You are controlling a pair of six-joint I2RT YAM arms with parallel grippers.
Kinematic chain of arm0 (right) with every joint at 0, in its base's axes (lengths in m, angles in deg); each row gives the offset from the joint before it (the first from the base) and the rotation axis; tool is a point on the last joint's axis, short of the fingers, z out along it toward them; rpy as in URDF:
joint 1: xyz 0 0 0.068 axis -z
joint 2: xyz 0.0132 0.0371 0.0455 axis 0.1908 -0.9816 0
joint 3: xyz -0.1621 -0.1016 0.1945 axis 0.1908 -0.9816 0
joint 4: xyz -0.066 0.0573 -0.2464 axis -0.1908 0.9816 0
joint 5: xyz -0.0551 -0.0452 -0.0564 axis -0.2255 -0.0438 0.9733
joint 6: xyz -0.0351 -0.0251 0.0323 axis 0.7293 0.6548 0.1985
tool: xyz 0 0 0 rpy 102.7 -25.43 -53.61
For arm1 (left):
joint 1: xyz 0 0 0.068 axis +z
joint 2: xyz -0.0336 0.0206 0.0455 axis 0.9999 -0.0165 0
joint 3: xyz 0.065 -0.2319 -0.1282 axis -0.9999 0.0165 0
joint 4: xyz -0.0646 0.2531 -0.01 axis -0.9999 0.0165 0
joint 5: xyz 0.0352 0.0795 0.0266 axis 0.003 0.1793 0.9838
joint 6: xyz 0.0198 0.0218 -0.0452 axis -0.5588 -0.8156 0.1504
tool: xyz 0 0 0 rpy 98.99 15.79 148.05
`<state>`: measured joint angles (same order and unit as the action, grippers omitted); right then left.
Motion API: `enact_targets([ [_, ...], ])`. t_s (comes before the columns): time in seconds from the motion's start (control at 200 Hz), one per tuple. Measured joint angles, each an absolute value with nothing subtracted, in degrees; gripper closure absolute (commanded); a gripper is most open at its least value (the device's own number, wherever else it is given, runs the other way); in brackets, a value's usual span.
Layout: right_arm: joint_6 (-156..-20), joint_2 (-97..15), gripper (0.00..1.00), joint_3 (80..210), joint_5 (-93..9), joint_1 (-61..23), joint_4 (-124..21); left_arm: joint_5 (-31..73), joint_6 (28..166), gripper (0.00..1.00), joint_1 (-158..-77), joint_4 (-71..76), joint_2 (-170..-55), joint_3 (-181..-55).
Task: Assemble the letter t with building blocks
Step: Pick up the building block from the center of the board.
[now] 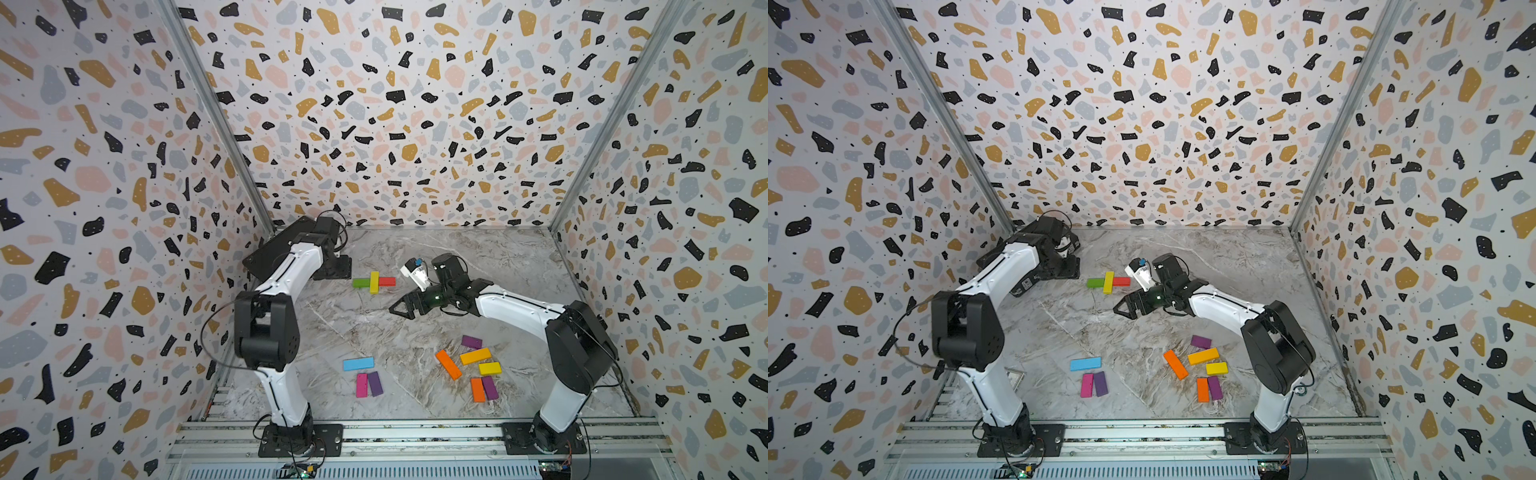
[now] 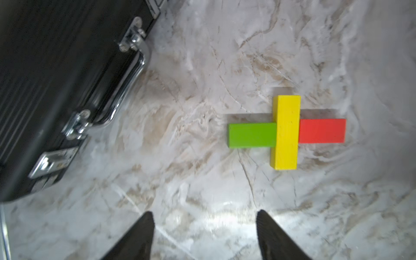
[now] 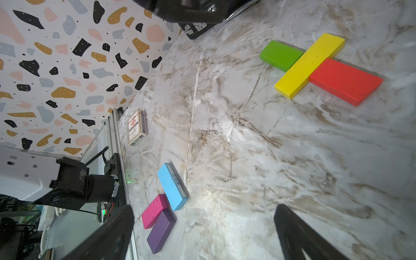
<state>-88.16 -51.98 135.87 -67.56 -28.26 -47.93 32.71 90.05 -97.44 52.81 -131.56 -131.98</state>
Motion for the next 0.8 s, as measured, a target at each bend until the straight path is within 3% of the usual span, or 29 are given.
enact_targets([
  [0.29,-85.8,-43.09,0.04,129.54,-60.12,-35.94,-42.75,29.93,95.16,0.0,-106.2,56.65,-115.65,-111.33],
  [0.546,-84.29,-37.62,0.09,120.77,-51.32,-42.65,-40.54,20.66,101.22,0.0,-105.37,60.02,-93.64,-101.36],
  [0.796,-81.26,-40.55,0.11,122.89,-44.21,-48.07,-40.43,9.58,105.63,0.0,-104.0,64.89,-80.31,-94.78],
])
